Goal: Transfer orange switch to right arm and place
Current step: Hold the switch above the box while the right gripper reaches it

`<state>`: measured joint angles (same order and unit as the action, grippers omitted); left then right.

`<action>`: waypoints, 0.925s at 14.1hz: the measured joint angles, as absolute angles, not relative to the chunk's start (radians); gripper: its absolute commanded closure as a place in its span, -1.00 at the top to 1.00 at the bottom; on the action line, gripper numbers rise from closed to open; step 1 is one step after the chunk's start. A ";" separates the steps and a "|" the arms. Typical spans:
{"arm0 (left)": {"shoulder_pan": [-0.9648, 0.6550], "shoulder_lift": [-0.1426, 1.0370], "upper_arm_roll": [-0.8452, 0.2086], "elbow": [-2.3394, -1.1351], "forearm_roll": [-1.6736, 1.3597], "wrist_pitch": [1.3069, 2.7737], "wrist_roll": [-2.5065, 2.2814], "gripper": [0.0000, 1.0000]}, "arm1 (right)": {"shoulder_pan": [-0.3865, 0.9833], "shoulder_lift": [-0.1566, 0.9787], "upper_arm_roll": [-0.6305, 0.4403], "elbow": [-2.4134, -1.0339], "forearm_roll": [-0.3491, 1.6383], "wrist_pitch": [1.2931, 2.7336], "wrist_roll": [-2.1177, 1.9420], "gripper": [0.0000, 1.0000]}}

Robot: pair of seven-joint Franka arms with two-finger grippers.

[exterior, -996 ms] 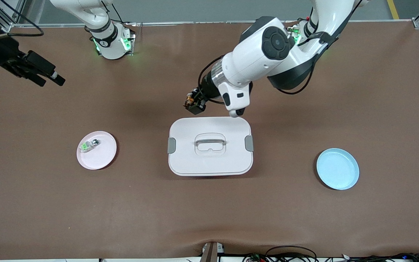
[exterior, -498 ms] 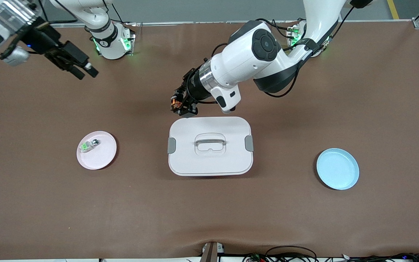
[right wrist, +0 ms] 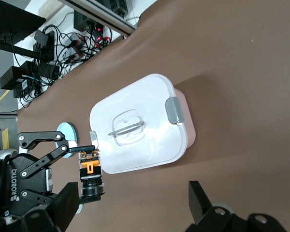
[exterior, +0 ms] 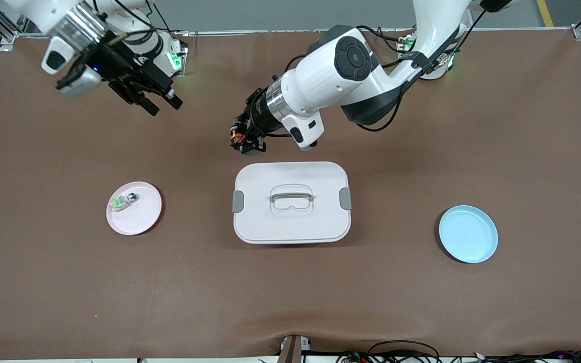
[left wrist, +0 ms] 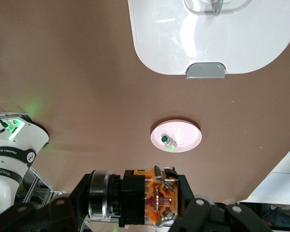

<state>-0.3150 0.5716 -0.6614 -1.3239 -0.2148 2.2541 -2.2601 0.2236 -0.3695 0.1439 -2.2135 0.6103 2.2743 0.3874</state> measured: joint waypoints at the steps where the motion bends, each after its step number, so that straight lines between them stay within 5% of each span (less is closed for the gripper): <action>1: -0.315 0.572 -0.661 -1.324 -0.215 2.254 -2.260 -1.00 | 0.236 -0.334 0.144 -2.200 0.636 2.284 0.387 1.00; 13: -0.313 0.572 -0.638 -1.324 -0.215 2.254 -2.262 -1.00 | 0.375 -0.009 0.145 -1.964 0.686 2.290 0.424 1.00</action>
<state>-0.3131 0.5718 -0.6376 -1.3236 -0.2148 2.2541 -2.2616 0.3749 -0.0090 0.1446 -1.9638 0.6862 2.2904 0.4244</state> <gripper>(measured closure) 0.278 0.000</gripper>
